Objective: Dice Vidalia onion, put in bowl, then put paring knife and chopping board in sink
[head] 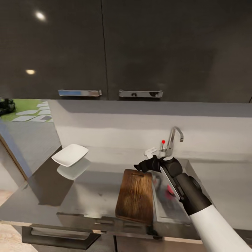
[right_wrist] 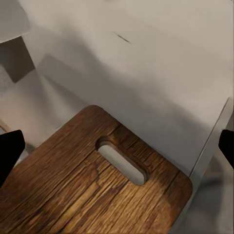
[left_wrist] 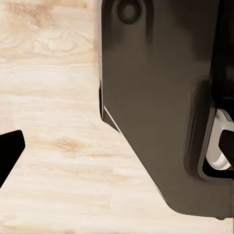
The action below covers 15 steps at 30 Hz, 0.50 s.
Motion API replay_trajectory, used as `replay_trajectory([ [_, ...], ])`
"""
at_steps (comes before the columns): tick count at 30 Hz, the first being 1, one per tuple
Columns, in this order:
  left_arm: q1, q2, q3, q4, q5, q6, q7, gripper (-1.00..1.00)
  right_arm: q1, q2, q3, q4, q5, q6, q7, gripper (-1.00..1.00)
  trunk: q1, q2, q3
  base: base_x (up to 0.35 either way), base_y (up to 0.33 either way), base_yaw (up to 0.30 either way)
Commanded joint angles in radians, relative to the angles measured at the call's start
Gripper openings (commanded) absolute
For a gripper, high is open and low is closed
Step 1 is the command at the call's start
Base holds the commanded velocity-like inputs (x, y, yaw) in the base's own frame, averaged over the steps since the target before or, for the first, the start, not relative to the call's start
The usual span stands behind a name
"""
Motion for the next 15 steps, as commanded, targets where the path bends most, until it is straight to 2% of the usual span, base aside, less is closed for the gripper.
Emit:
replay_trajectory([
  [1,-0.001,0.0,0.0,0.003,0.001,-0.006,0.0,1.0,-0.001,-0.001,0.001,-0.001,0.0,0.004,0.002,1.0,0.001,-0.002,-0.003,0.0,-0.069,0.175],
  [8,-0.001,0.0,-0.001,0.003,0.001,-0.006,0.0,1.0,0.0,-0.001,0.002,-0.001,0.0,0.004,0.002,1.0,0.001,-0.002,-0.006,0.025,-0.176,0.073],
  [15,-0.001,0.0,-0.001,0.002,0.001,-0.006,0.0,1.0,0.001,-0.002,0.005,-0.001,0.001,0.004,0.002,1.0,0.001,-0.002,-0.006,0.114,-0.238,0.006],
])
